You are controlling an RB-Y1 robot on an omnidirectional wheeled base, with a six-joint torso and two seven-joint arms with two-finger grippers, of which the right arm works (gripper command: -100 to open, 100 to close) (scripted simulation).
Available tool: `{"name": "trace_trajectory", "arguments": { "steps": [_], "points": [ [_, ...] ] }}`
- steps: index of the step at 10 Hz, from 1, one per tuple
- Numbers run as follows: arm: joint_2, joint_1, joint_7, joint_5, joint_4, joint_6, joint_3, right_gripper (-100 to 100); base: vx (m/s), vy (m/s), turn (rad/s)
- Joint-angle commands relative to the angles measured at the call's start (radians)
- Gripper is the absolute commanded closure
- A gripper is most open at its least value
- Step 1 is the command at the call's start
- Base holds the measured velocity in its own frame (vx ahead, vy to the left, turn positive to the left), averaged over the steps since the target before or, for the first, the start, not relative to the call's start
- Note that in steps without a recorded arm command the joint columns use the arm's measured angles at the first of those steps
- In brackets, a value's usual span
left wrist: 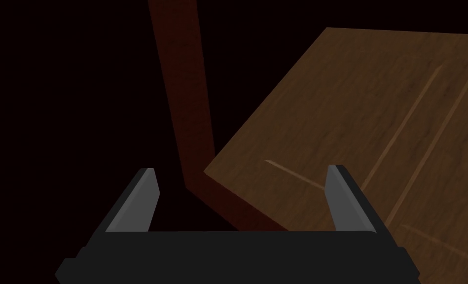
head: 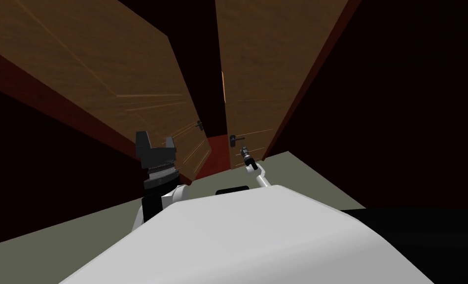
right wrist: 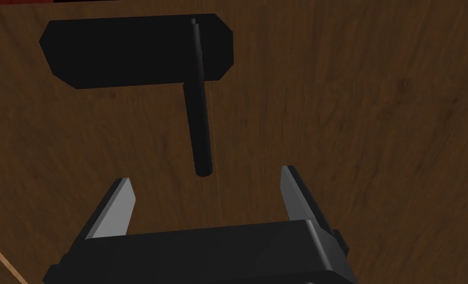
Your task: Push the door open
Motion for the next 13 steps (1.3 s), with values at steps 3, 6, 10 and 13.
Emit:
{"name": "trace_trajectory", "arguments": {
  "steps": [3,6,10,13],
  "points": [
    [-0.010,-0.008,0.002,-0.001,0.015,-0.004,-0.006,-100,0.127,-0.010,0.022],
    [-0.012,-0.015,0.003,-0.002,0.031,-0.011,-0.015,-100,0.199,0.033,0.022],
    [-0.002,-0.021,0.004,-0.004,0.047,-0.018,-0.022,-100,0.186,0.015,0.020],
    [-0.002,-0.021,0.004,-0.004,0.047,-0.018,-0.022,100,-0.017,-0.002,0.004]
  ]
}}
